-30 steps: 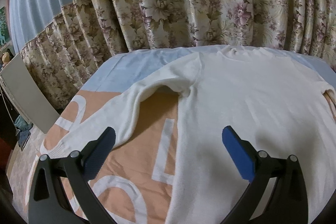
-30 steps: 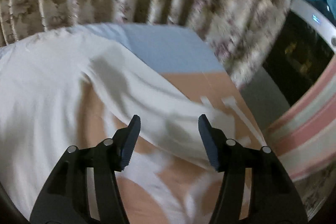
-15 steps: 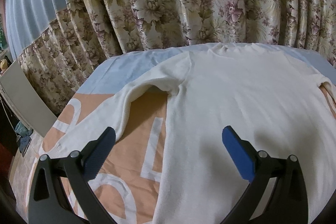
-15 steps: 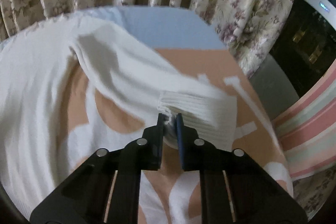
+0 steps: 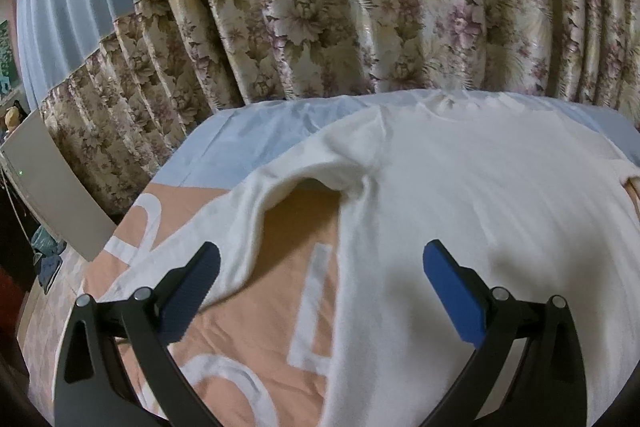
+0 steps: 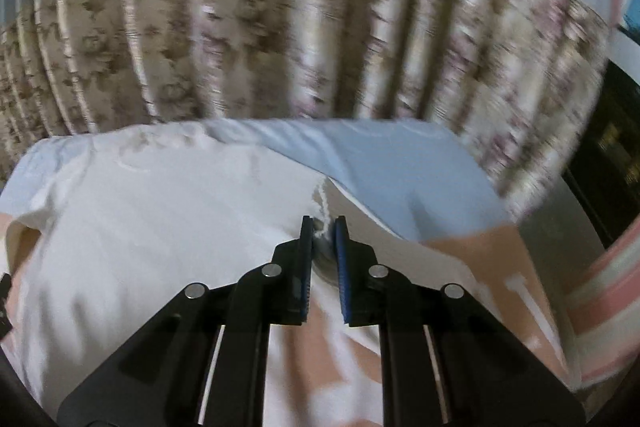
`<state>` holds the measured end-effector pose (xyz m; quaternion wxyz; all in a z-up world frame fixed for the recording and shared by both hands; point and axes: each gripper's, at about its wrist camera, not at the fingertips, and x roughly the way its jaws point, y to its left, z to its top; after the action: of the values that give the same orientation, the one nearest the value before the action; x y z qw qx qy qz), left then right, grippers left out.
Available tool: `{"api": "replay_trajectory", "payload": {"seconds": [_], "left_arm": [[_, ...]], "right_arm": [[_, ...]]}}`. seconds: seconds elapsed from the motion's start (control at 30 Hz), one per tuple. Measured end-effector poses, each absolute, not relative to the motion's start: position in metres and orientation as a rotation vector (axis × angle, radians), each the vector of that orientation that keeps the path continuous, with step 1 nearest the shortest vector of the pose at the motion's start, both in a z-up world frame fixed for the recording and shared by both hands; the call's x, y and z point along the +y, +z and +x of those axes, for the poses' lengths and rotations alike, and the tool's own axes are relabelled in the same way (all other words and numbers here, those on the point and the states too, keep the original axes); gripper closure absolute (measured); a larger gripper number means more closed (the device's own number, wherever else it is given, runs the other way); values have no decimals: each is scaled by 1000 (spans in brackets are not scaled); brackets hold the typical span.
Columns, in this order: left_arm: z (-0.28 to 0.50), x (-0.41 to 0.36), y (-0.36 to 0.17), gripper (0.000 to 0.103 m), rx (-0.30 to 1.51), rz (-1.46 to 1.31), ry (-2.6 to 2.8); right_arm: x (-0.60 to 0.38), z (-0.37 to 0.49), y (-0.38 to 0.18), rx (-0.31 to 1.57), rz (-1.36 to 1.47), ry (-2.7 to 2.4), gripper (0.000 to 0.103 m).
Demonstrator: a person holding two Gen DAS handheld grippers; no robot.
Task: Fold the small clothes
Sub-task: 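Carry the held cuff with the right tool across the sweater body toward the collar, then open the right tool to release the sleeve on the body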
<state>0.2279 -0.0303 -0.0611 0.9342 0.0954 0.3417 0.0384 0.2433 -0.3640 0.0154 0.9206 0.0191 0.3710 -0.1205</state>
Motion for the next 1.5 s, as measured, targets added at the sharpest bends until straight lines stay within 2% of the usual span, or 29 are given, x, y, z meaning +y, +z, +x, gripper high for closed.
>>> {"api": "replay_trajectory", "payload": {"seconds": [0.47,0.83,1.13,1.17,1.2,1.23,1.27,1.3,1.5], "left_arm": [[324,21,-45,2,727,164,109],[331,59,-63,2,767,174,159],[327,77,-70,2,761,171,192],[327,76,-69,2,761,170,190],[326,75,-68,2,759,168,186],[326,73,-67,2,756,168,185],[326,71,-65,2,754,167,180],[326,68,-64,2,752,165,173],[335,26,-57,2,747,138,79]], "right_arm": [[-239,320,-6,799,53,-46,91],[-110,369,-44,861,51,201,91],[-80,375,-54,870,71,283,89],[-81,374,-54,871,75,297,85],[-83,372,-52,872,83,317,76],[-87,366,-44,851,82,329,63],[-92,358,-37,815,71,319,33],[-104,347,-25,754,56,297,23],[-182,315,-10,701,-54,65,23]]}}
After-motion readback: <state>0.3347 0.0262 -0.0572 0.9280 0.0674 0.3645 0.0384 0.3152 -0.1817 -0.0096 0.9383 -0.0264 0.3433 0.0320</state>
